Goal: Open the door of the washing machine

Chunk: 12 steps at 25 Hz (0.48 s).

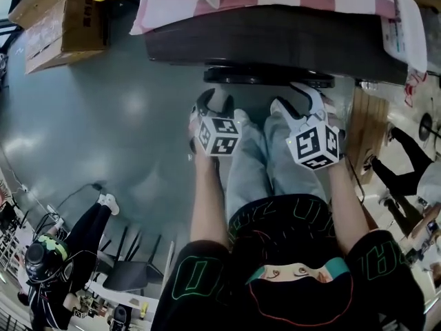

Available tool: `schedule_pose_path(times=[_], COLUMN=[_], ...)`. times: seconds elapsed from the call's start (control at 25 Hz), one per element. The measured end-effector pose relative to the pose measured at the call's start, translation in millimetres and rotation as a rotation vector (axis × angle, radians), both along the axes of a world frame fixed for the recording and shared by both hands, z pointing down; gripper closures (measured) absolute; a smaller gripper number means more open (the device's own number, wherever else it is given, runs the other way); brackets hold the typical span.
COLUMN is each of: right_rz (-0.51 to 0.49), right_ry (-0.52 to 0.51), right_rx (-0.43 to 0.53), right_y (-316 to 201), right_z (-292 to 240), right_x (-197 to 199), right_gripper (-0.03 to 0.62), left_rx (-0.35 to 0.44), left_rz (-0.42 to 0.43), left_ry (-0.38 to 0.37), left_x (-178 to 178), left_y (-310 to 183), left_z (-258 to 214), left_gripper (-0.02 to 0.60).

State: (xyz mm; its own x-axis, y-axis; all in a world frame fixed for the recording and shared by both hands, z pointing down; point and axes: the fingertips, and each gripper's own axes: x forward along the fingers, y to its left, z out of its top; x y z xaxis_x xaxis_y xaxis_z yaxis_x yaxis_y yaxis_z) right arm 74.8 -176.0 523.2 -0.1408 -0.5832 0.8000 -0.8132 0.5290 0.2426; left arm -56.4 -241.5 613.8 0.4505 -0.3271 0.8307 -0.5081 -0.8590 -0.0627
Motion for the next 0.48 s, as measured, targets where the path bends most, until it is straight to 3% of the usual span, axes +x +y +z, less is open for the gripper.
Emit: schedule_pose_path(times=[0.2,0.48], right_rz=[-0.018,-0.013], right_ry=[0.116,0.172], right_rx=[-0.022,-0.039], right_y=[-5,-11], right_z=[8,19], right_x=[3,4], right_gripper=[0.396,0.395], left_rx=[0.097,0.09], left_rz=[0.1,0.258], left_ry=[-0.05,-0.101], left_x=[4,8], left_y=[-29,-38], left_z=[10,40], left_gripper=[0.37,0.394])
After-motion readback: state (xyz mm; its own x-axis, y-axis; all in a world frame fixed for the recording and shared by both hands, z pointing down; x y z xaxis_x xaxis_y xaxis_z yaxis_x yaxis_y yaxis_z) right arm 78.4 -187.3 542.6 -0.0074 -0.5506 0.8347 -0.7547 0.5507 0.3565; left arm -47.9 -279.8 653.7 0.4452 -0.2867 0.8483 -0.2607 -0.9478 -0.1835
